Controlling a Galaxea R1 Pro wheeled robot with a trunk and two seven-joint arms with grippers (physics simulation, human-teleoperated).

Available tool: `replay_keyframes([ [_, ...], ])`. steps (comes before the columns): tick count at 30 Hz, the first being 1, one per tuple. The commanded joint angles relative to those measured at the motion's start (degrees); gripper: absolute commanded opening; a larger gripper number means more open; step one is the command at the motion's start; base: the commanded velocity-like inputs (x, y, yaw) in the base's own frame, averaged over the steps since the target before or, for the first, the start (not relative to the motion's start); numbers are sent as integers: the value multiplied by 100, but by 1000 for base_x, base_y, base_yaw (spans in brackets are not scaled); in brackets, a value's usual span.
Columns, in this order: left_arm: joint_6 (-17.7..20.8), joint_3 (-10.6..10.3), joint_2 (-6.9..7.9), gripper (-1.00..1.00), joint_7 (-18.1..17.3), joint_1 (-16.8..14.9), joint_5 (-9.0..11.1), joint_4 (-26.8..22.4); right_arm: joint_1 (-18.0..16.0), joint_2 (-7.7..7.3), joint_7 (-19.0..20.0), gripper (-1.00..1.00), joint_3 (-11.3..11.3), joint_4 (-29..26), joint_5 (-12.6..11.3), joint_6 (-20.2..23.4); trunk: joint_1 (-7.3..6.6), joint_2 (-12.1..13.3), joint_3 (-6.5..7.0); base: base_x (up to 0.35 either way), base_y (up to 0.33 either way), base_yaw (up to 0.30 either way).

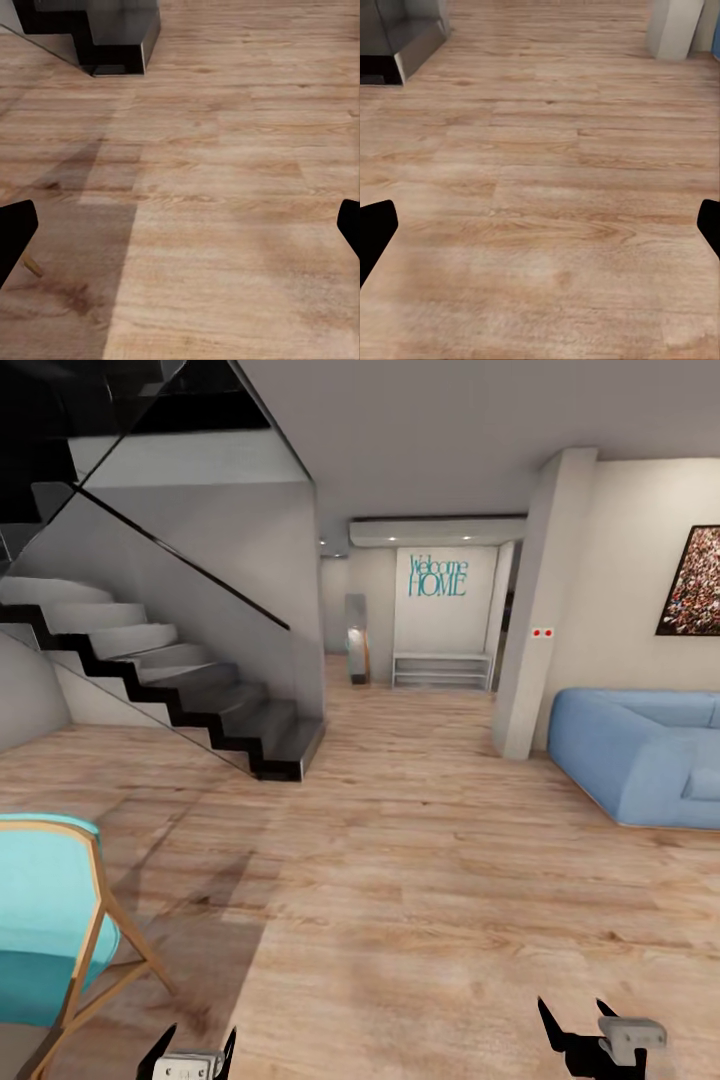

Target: Put the three can of soda from the living room inside the tash can in the kitchen.

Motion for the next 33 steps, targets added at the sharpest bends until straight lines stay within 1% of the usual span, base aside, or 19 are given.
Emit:
replay_keyframes([
  [1,0,0,0,100,0,0,0,0,0,0,0,100,0,0,0,0,0,0,0,320,0,0],
  [33,0,0,0,100,0,0,0,6,0,2,2,100,0,3,-8,0,0,0,0,320,0,0],
])
